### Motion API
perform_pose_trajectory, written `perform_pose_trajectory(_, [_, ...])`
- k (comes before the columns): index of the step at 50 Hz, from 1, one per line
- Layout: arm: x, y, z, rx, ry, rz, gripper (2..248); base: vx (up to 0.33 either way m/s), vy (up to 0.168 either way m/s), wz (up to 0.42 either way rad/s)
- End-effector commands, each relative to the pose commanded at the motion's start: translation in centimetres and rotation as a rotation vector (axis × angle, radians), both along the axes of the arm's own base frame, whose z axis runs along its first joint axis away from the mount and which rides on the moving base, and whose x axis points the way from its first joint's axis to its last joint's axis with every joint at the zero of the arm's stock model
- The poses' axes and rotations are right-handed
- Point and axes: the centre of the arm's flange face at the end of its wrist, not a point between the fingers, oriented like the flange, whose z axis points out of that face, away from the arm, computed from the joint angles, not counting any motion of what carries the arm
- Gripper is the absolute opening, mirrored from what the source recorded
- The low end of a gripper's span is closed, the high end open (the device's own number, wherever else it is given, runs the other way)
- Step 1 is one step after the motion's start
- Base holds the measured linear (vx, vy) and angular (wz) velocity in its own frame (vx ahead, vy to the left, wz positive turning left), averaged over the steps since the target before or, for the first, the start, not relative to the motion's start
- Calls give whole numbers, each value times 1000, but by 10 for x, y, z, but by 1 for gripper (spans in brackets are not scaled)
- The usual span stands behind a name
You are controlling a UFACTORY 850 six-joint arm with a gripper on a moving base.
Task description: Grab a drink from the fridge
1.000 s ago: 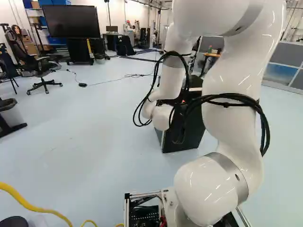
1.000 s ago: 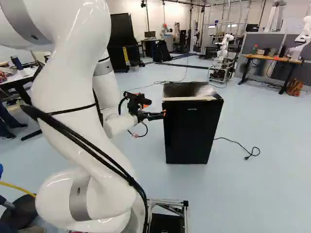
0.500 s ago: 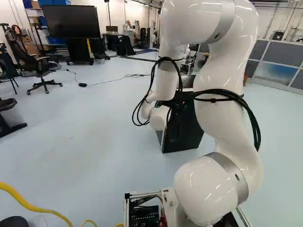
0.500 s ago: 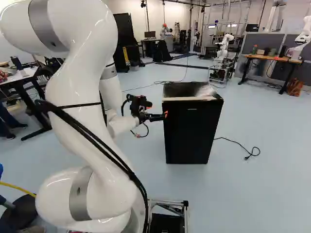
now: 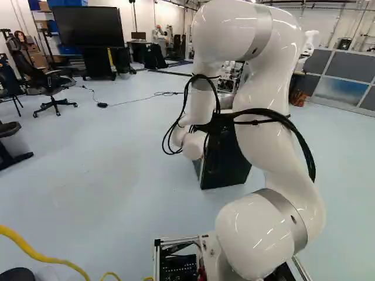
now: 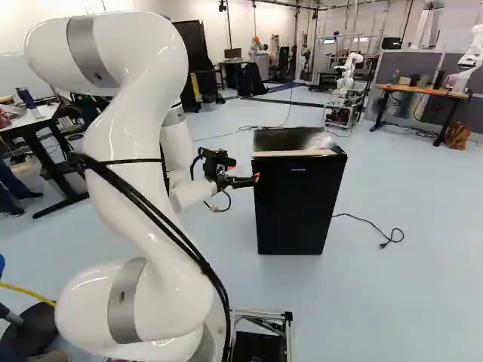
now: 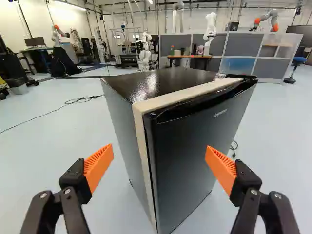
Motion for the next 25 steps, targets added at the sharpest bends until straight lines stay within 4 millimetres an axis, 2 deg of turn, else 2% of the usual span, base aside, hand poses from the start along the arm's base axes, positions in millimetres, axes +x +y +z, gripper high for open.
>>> perform_pose_trajectory(25, [23, 2, -3, 5, -22, -8, 247, 0, 0, 0])
